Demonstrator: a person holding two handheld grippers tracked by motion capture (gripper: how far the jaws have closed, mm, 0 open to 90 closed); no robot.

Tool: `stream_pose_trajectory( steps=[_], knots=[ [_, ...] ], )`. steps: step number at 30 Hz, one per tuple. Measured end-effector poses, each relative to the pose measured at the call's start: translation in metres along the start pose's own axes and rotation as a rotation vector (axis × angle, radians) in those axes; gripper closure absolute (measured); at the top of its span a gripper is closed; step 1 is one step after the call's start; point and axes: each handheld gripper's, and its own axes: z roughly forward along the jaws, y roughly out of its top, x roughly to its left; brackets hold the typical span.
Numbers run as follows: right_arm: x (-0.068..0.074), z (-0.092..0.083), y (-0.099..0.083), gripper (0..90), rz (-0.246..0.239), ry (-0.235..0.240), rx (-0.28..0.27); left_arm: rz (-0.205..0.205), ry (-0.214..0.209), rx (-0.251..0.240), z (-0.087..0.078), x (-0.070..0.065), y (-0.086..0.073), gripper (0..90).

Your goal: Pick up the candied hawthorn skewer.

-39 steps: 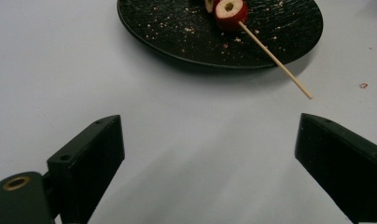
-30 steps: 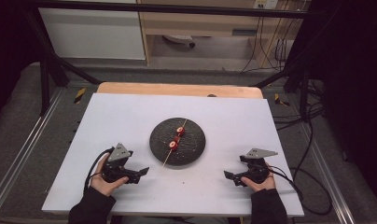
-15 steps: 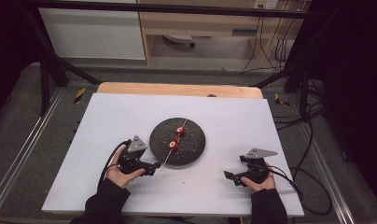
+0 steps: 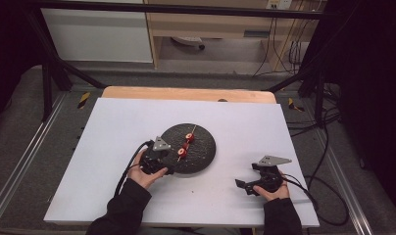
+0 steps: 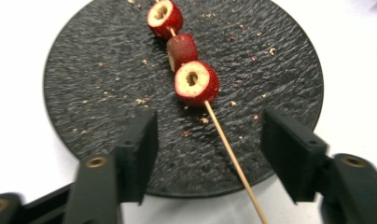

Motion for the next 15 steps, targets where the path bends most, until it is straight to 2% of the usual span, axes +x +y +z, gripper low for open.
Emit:
stream_pose_trajectory(
  steps=[3,4,8,12,14,15],
  knots=[
    [0.0,0.0,0.0,0.7,-0.006,-0.001,0.0,-0.007,0.002,0.03,0.007,-0.002,0.003,41.6],
    [0.0,0.0,0.0,0.7,-0.003,0.0,0.001,-0.009,0.002,0.039,0.009,-0.002,0.004,46.4],
    [0.0,0.0,0.0,0.6,-0.002,0.0,-0.001,-0.022,0.003,0.081,0.017,-0.005,0.007,53.0],
    [0.0,0.0,0.0,0.7,-0.003,0.001,-0.001,-0.036,0.001,0.112,0.021,-0.007,0.009,65.1],
    [0.0,0.0,0.0,0.7,-0.003,0.001,-0.002,-0.033,0.018,0.121,0.022,-0.008,0.01,66.5],
    [-0.001,0.0,0.0,0.6,-0.005,0.002,-0.002,-0.031,0.026,0.125,0.023,-0.009,0.011,70.1]
  ],
)
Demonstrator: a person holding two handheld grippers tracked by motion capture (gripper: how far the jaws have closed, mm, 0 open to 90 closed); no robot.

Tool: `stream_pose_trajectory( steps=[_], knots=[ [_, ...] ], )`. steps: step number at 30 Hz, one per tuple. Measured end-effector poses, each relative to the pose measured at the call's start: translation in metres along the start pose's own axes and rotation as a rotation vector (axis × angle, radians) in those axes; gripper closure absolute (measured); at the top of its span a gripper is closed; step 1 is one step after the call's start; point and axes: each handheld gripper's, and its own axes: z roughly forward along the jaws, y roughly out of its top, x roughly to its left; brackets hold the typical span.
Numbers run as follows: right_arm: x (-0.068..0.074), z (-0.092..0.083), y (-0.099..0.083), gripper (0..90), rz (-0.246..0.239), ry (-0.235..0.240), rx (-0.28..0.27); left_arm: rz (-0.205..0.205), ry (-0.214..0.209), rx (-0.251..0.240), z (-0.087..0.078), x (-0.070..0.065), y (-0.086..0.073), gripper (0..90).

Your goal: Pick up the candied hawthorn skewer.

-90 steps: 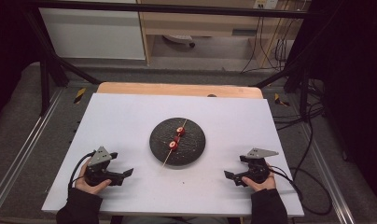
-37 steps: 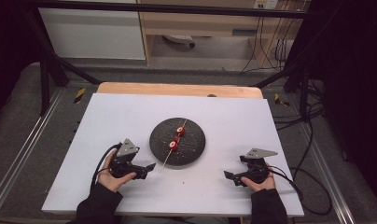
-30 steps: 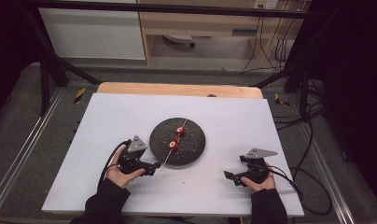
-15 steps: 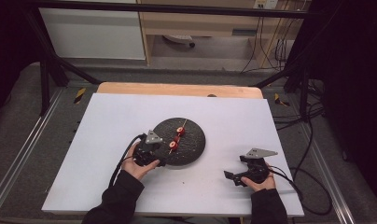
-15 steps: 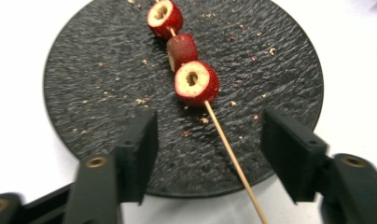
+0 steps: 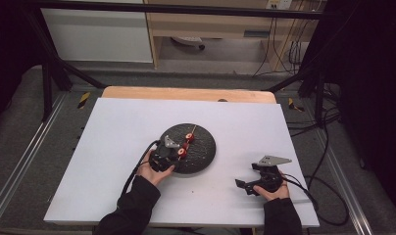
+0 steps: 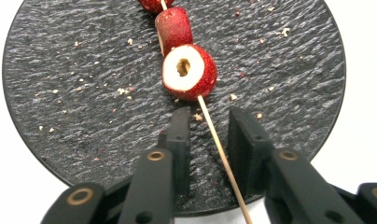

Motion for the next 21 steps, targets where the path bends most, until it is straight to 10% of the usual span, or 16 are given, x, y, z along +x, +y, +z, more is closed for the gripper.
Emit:
stream_pose_trajectory(
  steps=[21],
  knots=[
    [-0.0001,0.0,0.0,0.7,0.001,-0.001,0.001,-0.041,0.045,-0.002,-0.0039,0.0043,-0.0053,87.9]
  ],
)
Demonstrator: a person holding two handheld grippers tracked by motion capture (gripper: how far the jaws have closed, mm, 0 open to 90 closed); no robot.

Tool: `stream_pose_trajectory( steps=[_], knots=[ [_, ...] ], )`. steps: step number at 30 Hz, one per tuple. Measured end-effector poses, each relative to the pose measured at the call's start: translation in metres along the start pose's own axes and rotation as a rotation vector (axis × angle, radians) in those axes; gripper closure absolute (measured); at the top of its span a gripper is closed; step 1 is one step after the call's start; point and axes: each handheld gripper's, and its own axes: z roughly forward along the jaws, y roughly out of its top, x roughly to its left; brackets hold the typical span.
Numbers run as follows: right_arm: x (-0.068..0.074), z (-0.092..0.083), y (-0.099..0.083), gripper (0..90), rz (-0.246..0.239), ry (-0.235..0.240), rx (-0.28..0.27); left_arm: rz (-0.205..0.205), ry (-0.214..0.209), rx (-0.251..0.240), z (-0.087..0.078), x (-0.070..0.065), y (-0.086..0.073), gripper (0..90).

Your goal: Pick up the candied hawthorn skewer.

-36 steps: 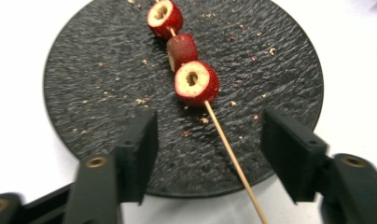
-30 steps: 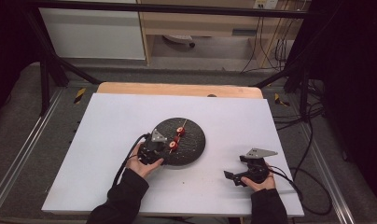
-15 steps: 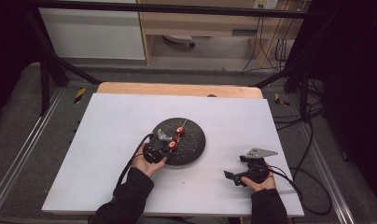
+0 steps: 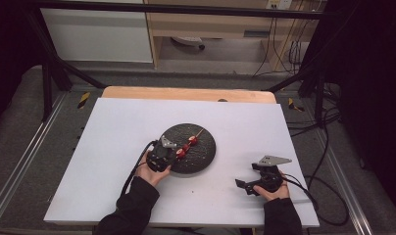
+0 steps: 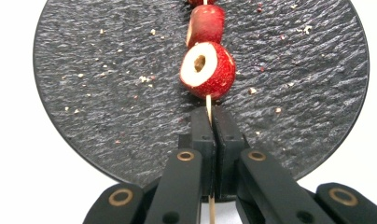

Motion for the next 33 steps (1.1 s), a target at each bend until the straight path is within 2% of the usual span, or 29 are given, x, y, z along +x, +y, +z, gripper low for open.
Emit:
stream_pose_trajectory(
  steps=[7,17,26,33],
  knots=[
    [0.0,0.0,0.0,0.6,0.002,-0.001,0.001,-0.002,-0.006,-0.058,-0.01,0.005,-0.006,88.0],
    [0.0,0.0,0.0,0.7,0.008,-0.001,0.0,-0.004,-0.052,-0.157,-0.028,0.01,-0.019,88.0],
    [0.0,0.0,0.001,0.9,0.018,0.004,-0.015,0.011,-0.09,-0.216,-0.043,0.013,-0.036,88.0],
    [0.007,0.003,0.006,0.7,0.003,0.012,-0.014,0.024,-0.12,-0.249,-0.054,0.014,-0.05,88.0]
  ],
)
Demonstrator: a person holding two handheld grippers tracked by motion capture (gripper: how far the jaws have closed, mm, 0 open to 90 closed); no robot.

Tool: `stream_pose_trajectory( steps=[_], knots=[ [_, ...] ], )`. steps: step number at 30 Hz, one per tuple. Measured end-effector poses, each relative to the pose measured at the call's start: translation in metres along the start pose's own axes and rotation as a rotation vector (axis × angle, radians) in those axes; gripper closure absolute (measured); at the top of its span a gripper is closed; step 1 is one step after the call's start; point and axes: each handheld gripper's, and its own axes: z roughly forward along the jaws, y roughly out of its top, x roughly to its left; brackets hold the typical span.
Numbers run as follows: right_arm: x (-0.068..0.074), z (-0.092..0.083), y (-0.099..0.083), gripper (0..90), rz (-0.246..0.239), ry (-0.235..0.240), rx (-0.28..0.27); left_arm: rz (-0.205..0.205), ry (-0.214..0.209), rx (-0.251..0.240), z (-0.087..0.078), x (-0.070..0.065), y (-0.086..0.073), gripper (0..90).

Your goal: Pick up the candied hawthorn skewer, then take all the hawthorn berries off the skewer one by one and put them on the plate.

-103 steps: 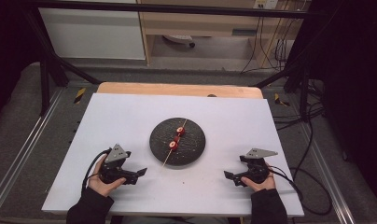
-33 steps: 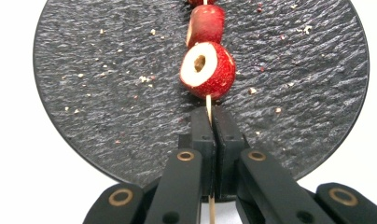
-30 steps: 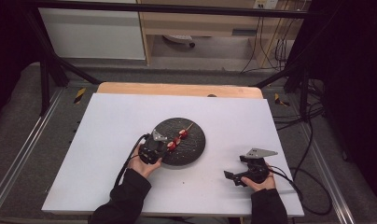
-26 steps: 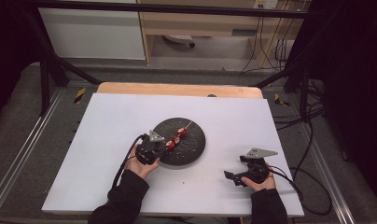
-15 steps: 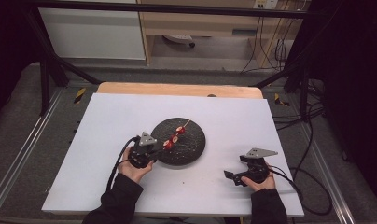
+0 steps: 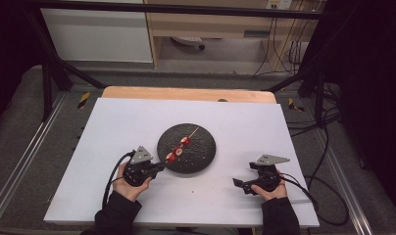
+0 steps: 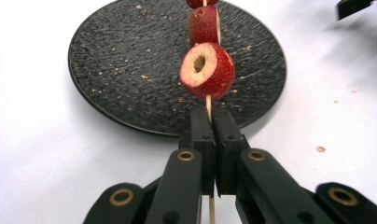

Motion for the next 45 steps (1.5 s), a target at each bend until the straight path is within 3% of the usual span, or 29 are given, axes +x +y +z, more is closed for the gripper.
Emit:
stream_pose_trajectory(
  steps=[13,26,35,45],
  knots=[
    [0.016,0.006,0.013,0.7,-0.021,0.037,-0.023,0.002,-0.038,-0.046,-0.015,0.001,-0.016,88.0],
    [0.039,0.026,0.029,0.6,-0.035,0.082,-0.019,0.018,-0.075,-0.058,-0.014,-0.007,-0.02,88.0],
    [0.059,0.036,0.05,0.8,-0.054,0.111,-0.049,0.037,-0.096,-0.063,-0.012,-0.013,-0.021,88.0],
    [0.077,0.053,0.083,2.4,-0.039,0.129,-0.105,0.056,-0.11,-0.064,-0.01,-0.02,-0.022,88.0]
  ],
)
